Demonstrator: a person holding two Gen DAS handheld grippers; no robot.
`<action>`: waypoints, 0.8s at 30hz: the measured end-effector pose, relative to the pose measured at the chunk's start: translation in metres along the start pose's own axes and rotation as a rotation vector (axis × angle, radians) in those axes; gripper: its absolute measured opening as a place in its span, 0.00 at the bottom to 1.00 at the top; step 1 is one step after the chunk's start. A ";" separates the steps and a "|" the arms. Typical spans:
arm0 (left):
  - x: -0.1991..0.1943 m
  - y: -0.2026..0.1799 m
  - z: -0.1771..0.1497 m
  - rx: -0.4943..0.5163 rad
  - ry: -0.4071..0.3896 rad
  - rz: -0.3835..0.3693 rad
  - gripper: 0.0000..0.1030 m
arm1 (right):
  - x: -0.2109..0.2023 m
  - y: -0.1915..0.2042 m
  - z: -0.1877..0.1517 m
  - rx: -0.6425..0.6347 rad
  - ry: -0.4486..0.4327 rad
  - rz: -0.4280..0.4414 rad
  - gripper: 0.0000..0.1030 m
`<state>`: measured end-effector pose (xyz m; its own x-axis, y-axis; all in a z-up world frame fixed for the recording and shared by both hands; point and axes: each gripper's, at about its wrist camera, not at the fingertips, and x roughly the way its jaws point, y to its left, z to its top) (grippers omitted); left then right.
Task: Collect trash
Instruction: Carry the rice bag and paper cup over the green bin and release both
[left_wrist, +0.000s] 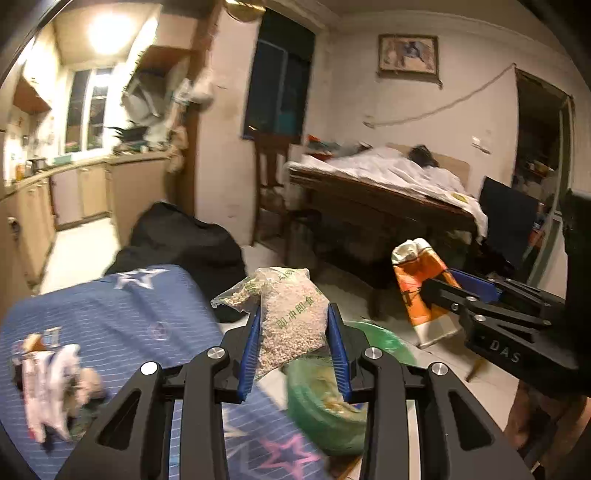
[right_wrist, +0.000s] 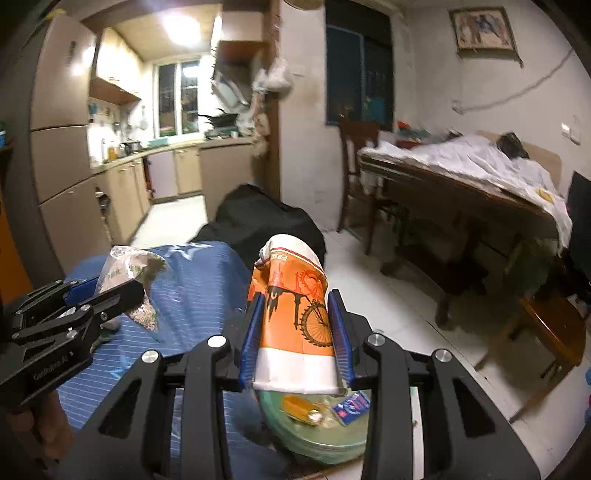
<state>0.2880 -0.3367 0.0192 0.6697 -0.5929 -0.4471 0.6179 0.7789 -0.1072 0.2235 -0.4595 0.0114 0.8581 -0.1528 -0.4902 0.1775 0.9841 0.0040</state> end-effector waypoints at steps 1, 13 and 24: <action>0.010 -0.005 0.003 0.002 0.014 -0.015 0.34 | 0.006 -0.007 0.000 0.008 0.017 -0.002 0.32; 0.164 -0.025 -0.010 -0.040 0.288 -0.131 0.34 | 0.098 -0.083 -0.039 0.097 0.337 -0.027 0.32; 0.259 -0.016 -0.051 -0.062 0.428 -0.119 0.34 | 0.147 -0.102 -0.066 0.110 0.474 -0.001 0.32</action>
<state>0.4306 -0.4919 -0.1404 0.3563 -0.5516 -0.7542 0.6457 0.7288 -0.2279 0.2997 -0.5762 -0.1186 0.5482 -0.0704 -0.8334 0.2499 0.9647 0.0829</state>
